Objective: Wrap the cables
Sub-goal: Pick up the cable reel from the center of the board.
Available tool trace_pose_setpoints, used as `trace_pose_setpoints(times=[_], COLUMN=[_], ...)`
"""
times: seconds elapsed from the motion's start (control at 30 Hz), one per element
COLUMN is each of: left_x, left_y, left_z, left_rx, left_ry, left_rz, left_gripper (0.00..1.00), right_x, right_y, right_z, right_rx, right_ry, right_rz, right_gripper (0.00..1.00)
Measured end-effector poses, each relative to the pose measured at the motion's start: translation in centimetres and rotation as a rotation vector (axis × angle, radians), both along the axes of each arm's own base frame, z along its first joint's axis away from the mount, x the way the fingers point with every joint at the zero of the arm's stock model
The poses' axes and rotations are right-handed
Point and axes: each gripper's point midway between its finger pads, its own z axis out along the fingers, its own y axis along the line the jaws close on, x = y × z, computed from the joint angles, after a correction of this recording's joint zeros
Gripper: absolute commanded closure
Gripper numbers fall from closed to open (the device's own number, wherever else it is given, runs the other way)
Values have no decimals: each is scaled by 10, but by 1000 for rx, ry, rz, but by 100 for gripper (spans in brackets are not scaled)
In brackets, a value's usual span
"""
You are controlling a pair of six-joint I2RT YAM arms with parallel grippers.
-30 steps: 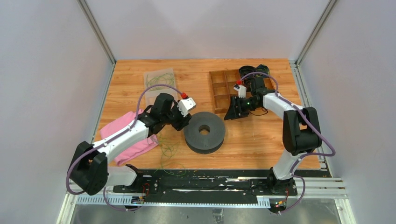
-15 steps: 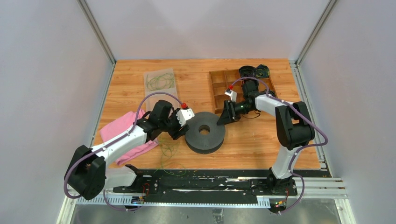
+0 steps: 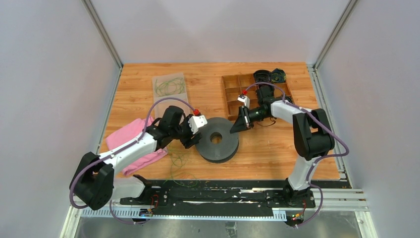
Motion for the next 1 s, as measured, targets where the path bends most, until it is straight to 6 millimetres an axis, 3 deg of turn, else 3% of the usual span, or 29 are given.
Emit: trace_pose_setpoints(times=[0.13,0.33,0.53,0.73,0.83,1.0], left_x=[2,4,19,39,45,52], left_y=[-1,4,7,5,4,5], left_z=[6,18,51,87,94,93], left_rx=[-12,-7,3,-18,-10,16], left_ry=[-20,-70,-160,-239,-245,-232], left_rz=[1,11,30,69,82,99], left_gripper=[31,28,28,27,27,27], right_x=[0,10,12,-5,-14,-7], right_y=[-5,-20,-43,-42,-38,-42], right_z=[21,61,93,103,102,95], right_rx=[4,-77,-265,-517,-607,-676], right_ry=[-25,-208,-410,-633,-709,-702], right_rz=[-12,-60,-151,-165,-158,-202], right_gripper=[99,99,99,99,99,99])
